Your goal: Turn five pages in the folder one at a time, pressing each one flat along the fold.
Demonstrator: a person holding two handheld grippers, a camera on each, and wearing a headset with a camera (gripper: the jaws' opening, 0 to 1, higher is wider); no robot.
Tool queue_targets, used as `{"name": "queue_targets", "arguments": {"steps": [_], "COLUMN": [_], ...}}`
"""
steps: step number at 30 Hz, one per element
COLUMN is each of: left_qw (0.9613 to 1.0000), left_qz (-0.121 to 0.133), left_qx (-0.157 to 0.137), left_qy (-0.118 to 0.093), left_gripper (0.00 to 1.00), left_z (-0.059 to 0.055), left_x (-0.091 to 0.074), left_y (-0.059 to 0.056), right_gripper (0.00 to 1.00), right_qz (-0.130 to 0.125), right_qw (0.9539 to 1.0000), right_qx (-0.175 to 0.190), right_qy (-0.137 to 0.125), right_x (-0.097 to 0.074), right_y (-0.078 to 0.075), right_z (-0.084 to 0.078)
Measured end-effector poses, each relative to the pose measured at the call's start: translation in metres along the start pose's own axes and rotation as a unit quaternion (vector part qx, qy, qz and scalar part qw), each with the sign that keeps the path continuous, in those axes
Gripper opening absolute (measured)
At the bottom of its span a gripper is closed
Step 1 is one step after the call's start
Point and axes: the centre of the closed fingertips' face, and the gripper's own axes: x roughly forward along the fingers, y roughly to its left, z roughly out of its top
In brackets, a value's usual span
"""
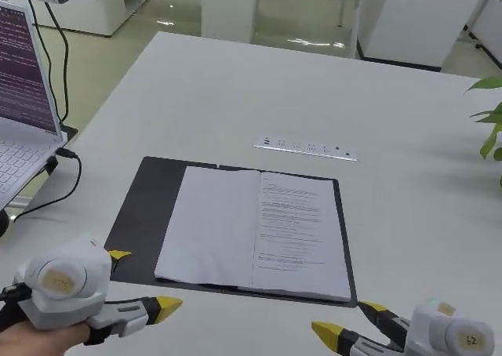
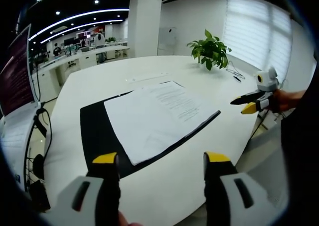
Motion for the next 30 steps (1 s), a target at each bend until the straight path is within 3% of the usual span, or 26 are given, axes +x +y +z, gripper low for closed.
{"name": "queue_targets", "arguments": {"steps": [16, 21, 30], "left_qw": [0.9997, 0.9986, 0.9966], "left_qz": [-0.022, -0.048, -0.079], "left_qx": [0.006, 0.015, 0.026], "left_qy": [0.000, -0.014, -0.003], "left_gripper": [0.66, 0.66, 0.64], "left_z": [0.013, 0.027, 0.030], "left_x": [0.027, 0.044, 0.073], "left_y": [-0.027, -0.045, -0.071], "right_gripper": [0.67, 0.67, 0.66], "right_qz": [0.002, 0.006, 0.020], "right_qw": [0.9998, 0.9998, 0.9996], "right_qx": [0.017, 0.015, 0.016], "right_qy": [0.002, 0.008, 0.015], "right_x": [-0.012, -0.013, -0.014], "right_y": [-0.012, -0.011, -0.008], "right_z": [-0.010, -0.014, -0.018]}}
